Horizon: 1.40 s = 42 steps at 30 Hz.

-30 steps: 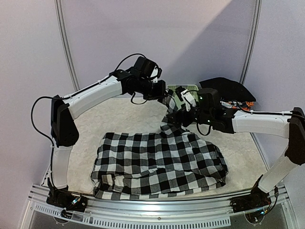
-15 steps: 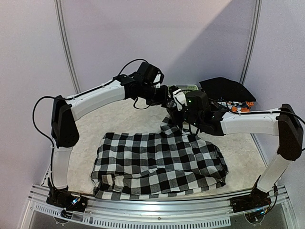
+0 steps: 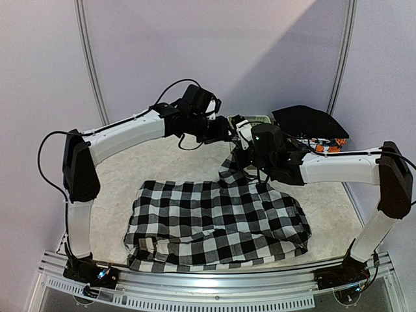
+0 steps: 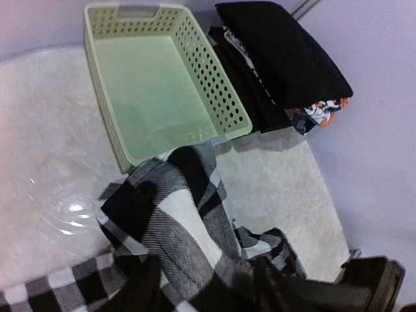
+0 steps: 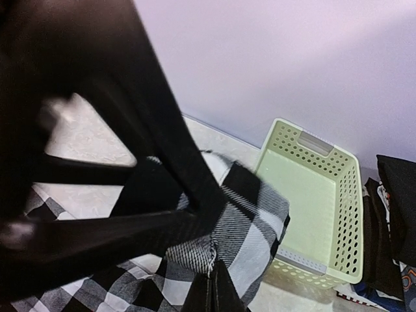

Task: Fold and stack the mixed laundry pile
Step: Pass from the left arm to the right, then smooth out the 1/3-folded shirt at the center of the board.

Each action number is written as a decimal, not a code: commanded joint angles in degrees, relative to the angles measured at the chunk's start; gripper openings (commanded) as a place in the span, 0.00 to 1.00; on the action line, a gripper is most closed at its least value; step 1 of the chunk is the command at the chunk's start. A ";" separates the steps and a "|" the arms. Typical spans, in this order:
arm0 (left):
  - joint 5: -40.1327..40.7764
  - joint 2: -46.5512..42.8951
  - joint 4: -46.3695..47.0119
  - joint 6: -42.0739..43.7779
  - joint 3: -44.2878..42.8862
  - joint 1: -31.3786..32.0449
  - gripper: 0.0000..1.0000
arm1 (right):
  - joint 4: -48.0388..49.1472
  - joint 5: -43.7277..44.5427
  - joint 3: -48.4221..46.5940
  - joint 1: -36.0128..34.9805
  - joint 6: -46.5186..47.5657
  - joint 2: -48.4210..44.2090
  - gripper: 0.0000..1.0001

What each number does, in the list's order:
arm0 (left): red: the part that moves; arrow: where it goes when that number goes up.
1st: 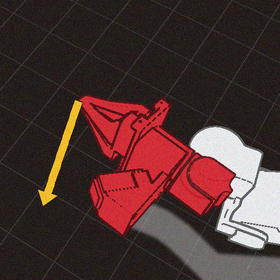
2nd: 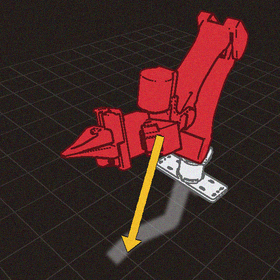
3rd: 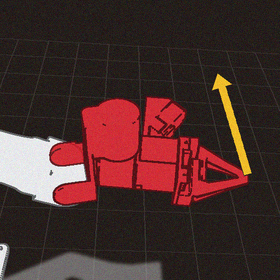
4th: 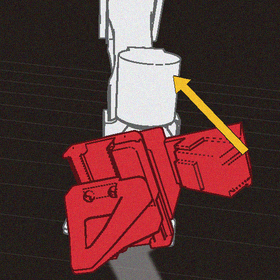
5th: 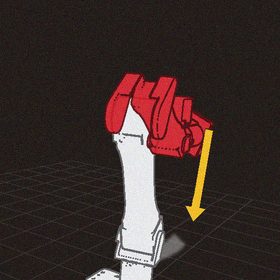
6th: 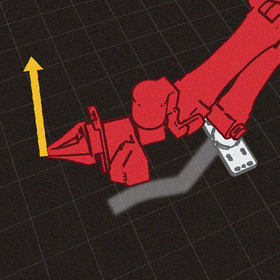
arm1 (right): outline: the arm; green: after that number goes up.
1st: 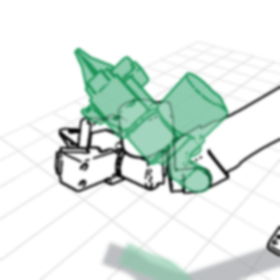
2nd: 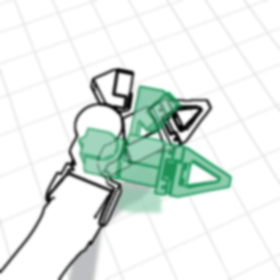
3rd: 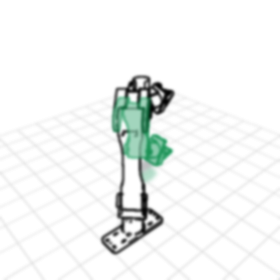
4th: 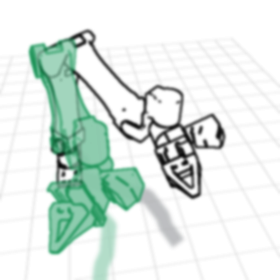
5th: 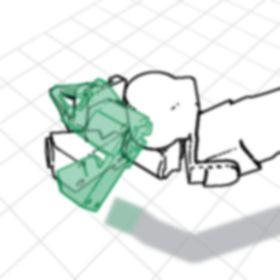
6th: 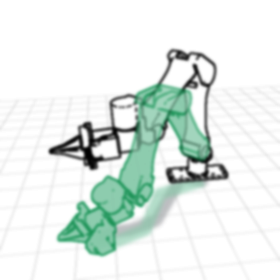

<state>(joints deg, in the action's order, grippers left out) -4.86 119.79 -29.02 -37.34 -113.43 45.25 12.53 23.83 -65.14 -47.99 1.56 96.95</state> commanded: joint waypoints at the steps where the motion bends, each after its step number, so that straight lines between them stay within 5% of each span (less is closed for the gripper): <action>1: 4.49 -8.97 0.47 6.35 6.26 -0.77 0.68 | -2.69 2.44 -3.89 0.24 1.29 -0.41 0.00; 6: 12.36 -21.46 4.42 11.51 24.23 -5.65 0.86 | -6.64 3.46 -9.63 1.11 5.91 -0.74 0.00; 18: 13.63 -28.35 1.06 17.45 45.62 -19.69 0.67 | -8.11 -2.08 -13.98 6.30 14.56 -5.48 0.00; 42: 6.62 -11.90 6.30 18.78 46.33 -26.72 0.52 | -11.52 -7.79 -20.86 10.85 20.63 -10.17 0.00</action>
<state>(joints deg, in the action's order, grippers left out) 3.79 105.58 -24.18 -18.92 -65.30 19.31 1.41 18.02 -83.29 -37.21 21.54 89.43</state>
